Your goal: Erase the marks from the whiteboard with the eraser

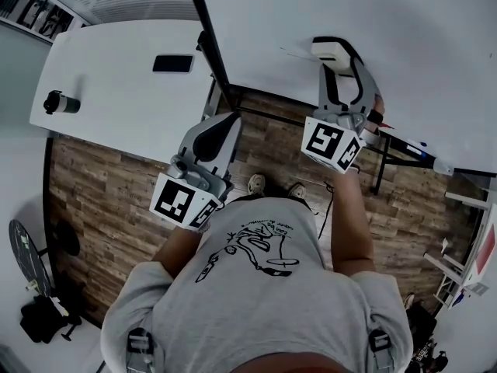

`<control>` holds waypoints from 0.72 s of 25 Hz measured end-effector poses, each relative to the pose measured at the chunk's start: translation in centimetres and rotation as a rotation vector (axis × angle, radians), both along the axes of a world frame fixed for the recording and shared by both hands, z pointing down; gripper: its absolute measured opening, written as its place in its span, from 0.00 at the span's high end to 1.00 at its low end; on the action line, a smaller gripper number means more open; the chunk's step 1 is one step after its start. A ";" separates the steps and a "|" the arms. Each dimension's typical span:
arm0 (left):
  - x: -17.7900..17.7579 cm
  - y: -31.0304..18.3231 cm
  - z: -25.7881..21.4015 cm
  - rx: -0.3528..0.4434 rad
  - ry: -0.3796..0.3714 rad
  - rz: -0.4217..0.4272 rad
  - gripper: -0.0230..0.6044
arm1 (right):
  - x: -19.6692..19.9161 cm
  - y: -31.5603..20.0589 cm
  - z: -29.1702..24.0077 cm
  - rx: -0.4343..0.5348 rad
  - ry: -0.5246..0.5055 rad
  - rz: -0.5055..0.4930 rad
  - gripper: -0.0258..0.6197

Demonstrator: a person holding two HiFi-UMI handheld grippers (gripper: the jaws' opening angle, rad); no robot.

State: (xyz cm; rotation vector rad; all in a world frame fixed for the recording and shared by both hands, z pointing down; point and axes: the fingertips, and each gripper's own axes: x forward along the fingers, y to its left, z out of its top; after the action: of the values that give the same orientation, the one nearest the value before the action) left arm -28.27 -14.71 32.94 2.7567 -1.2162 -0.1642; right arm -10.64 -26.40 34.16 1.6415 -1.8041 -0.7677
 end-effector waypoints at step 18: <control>-2.7 -0.5 1.7 -0.047 0.001 -0.067 0.93 | -4.9 -1.7 5.1 -0.051 0.058 -0.041 0.60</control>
State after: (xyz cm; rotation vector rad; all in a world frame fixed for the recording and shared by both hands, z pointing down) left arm -30.97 -15.25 34.60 2.6770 -1.2962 -0.1415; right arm -15.58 -28.08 39.24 1.5386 -1.8072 -0.7724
